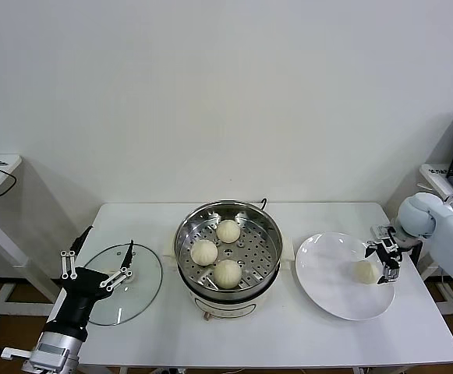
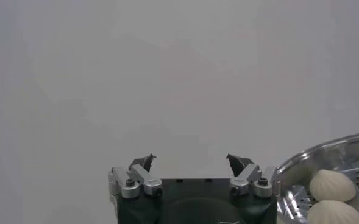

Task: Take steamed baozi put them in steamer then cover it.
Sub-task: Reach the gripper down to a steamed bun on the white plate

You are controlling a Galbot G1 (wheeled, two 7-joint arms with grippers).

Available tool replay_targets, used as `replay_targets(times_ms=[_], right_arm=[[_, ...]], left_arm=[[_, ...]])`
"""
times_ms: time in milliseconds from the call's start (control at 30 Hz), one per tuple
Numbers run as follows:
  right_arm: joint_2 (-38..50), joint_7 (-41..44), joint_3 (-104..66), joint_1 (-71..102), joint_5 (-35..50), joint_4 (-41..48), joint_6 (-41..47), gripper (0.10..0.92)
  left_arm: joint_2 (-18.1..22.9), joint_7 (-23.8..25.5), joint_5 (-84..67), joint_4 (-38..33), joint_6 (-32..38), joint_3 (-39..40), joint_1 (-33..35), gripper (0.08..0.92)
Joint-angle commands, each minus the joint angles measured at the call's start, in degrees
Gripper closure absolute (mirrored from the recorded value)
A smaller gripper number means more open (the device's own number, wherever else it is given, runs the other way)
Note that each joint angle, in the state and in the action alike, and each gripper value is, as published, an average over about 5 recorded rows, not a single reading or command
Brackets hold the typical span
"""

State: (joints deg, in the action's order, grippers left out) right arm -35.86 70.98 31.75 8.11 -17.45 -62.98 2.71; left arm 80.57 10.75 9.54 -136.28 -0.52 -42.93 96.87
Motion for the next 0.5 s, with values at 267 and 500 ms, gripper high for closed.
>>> replay_targets(times_ms=[267,500], right_arm=[[-3.6,-1.5,-3.9,3.4,-3.3,4.0,-0.6,0.203],[-3.7,-1.0,-3.9,3.3,-3.3,3.8,-0.7,0.203]], left_arm=[[0.0,0.1,0.1,0.6,0.0,0.0,-0.2,0.177],[0.0,0.1,0.0,0.6,-0.1,0.1,-0.5,0.177]])
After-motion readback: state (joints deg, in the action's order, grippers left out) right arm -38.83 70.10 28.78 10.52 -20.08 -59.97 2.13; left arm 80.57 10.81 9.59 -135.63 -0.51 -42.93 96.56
